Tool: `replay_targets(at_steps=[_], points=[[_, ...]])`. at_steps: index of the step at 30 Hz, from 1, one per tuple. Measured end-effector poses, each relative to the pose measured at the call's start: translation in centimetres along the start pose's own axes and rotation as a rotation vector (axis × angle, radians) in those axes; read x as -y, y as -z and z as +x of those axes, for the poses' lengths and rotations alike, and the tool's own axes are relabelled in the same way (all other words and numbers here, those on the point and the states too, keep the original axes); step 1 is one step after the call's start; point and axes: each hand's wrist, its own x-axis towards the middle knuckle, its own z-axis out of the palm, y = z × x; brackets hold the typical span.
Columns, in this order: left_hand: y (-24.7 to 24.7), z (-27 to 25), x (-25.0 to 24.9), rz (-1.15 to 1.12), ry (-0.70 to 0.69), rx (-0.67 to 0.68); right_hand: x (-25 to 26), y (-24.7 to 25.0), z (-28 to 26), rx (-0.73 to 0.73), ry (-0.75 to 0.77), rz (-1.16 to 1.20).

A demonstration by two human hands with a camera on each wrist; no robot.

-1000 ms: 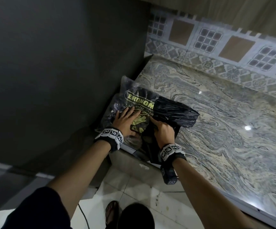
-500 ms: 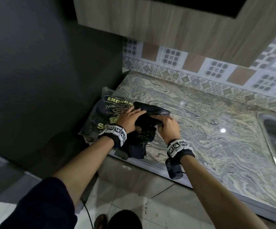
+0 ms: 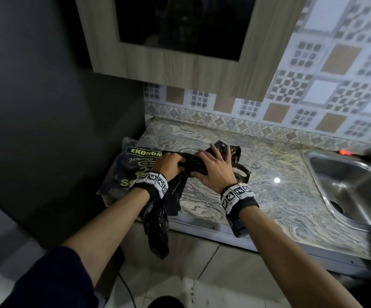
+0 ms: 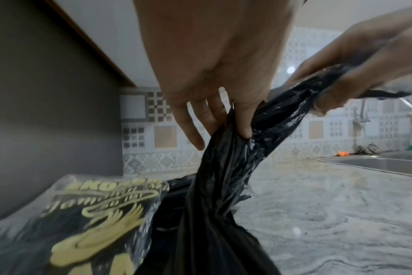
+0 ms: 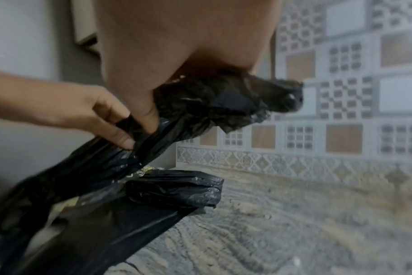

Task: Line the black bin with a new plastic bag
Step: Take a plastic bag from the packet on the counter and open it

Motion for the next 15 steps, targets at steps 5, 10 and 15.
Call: replay_targets(at_steps=[5,10,15], points=[[3.8,-4.6,0.8,-0.029,-0.05,-0.069,5.2,2.0,-1.4,-0.039,0.046,0.063],[6.9,-10.9,2.6,-0.114,0.018,-0.373,9.9,2.6,-3.9,-0.174,-0.17,0.186],[8.1,-15.7,3.2,-0.342,0.183,-0.149,13.6,4.2,-6.8,-0.236,-0.336,0.55]])
